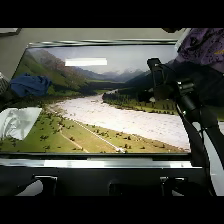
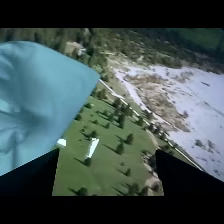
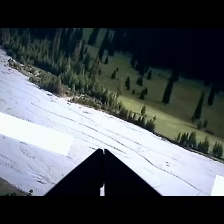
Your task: Fold the clothes and pants, and hang the long-sleeved shirts on hangers.
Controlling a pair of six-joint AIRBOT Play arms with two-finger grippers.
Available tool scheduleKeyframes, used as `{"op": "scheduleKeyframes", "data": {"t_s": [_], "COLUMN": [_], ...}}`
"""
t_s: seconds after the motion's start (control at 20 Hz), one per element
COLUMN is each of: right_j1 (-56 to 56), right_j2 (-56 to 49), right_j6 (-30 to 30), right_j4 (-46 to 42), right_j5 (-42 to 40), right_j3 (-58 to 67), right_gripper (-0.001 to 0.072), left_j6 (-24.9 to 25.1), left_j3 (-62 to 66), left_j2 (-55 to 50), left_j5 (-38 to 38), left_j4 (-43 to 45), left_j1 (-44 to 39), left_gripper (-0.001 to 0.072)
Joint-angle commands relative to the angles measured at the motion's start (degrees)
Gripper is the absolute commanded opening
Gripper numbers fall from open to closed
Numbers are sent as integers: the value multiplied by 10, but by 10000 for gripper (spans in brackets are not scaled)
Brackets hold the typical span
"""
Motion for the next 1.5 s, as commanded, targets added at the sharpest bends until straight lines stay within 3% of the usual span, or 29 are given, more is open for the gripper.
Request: {"op": "scheduleKeyframes", "data": {"t_s": [0.0, 0.2, 0.45, 0.5, 0.55, 0.6, 0.8, 1.1, 1.35, 1.4, 1.45], "right_j1": [1, 1, 1, 1, 1, 1, 1, 1, 1, 1, 1], "right_j2": [0, 0, 0, 0, 0, 0, 2, 31, 77, 83, 87], "right_j6": [0, 0, 0, 0, 0, 0, 1, 5, -3, -8, -18], "right_j4": [0, 0, 0, 0, 1, 4, 5, 0, -70, -86, -99], "right_j5": [1, 0, -1, -1, -2, -2, -12, -78, -137, -147, -154], "right_j3": [0, 0, 0, 0, 0, 0, 0, 0, 0, 0, 0], "right_gripper": [31, 32, 33, 32, 33, 33, 33, 31, 37, 65, 146], "left_j6": [-11, -11, -11, -10, -7, 7, 20, 14, -58, -71, -78], "left_j3": [-9, -9, -9, -9, -9, -9, -9, -9, -9, -9, -9], "left_j2": [-65, -145, -226, -238, -242, -240, -193, -73, -90, -111, -138], "left_j5": [53, 113, 147, 143, 131, 120, 73, 45, 132, 154, 171], "left_j4": [6, 5, 2, -1, -12, -29, -122, -293, -311, -309, -309], "left_j1": [97, 158, 169, 167, 166, 163, 110, -159, -416, -453, -485], "left_gripper": [720, 720, 720, 686, 276, 28, 16, 17, 17, 17, 17]}}
